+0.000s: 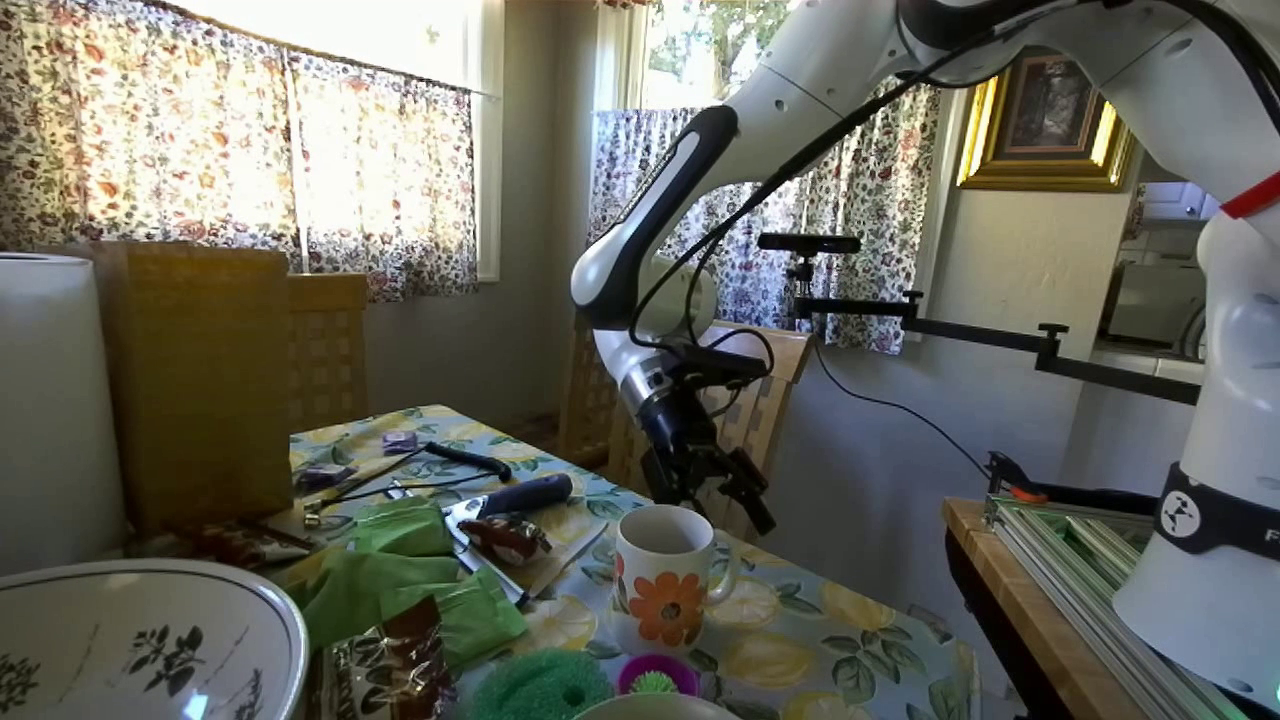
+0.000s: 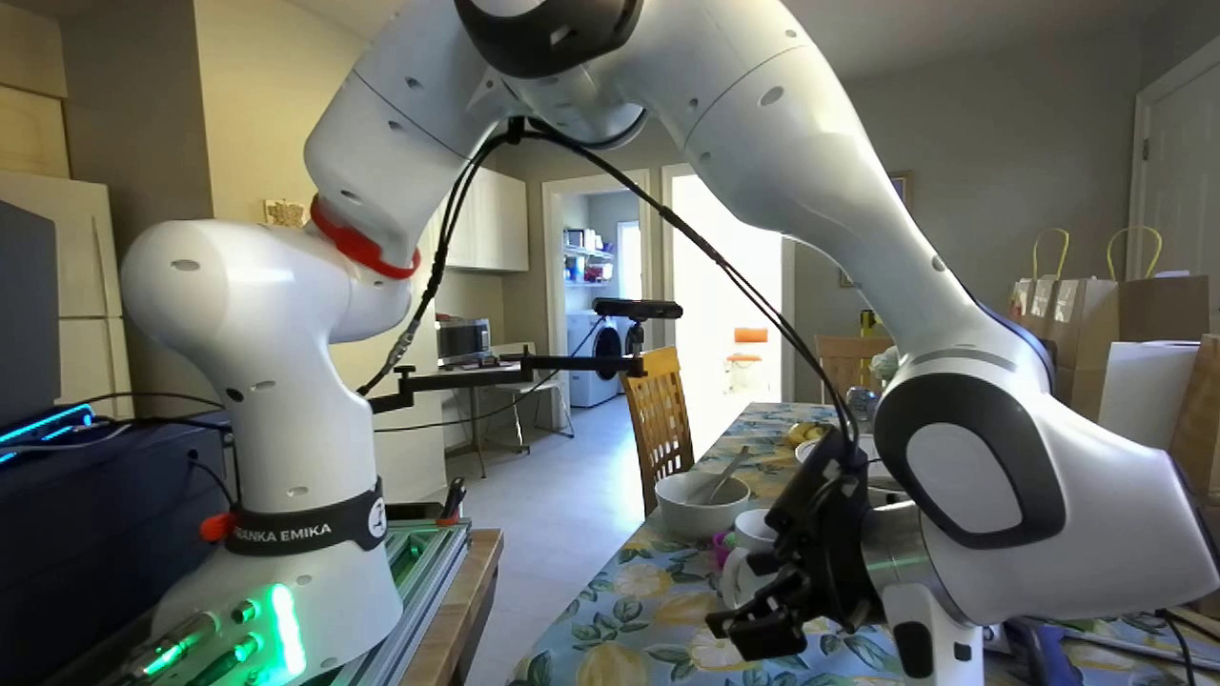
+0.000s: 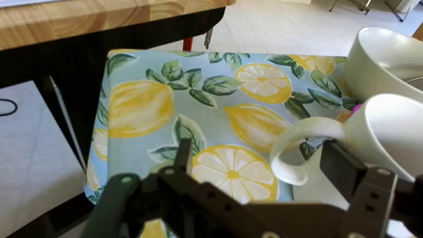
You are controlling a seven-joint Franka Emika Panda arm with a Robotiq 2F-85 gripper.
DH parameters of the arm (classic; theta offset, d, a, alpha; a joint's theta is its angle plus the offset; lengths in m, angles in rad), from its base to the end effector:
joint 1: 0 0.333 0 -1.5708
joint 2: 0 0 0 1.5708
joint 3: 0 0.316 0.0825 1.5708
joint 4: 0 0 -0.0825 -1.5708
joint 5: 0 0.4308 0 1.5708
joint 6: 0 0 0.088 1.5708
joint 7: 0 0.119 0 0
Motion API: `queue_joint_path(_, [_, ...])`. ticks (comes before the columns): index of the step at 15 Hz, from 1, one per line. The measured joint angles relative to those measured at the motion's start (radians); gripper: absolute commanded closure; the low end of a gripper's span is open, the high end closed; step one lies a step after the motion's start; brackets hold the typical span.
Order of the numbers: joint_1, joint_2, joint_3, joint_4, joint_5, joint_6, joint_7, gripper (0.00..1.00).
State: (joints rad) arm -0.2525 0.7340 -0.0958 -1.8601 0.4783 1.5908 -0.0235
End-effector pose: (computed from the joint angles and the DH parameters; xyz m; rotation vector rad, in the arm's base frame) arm 0.5106 -0.1332 0.0545 -2.2511 0.7049 1.1526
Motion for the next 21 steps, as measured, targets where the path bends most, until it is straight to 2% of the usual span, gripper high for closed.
queue_joint_path(9, [-0.011,0.031,0.000,0.011,0.014,-0.041,0.000,0.00])
queue_joint_path(16, [-0.067,0.066,-0.002,0.014,0.143,-0.069,-0.005,0.00])
queue_joint_path(21, [-0.076,0.077,-0.017,0.010,0.201,-0.115,-0.005,0.00])
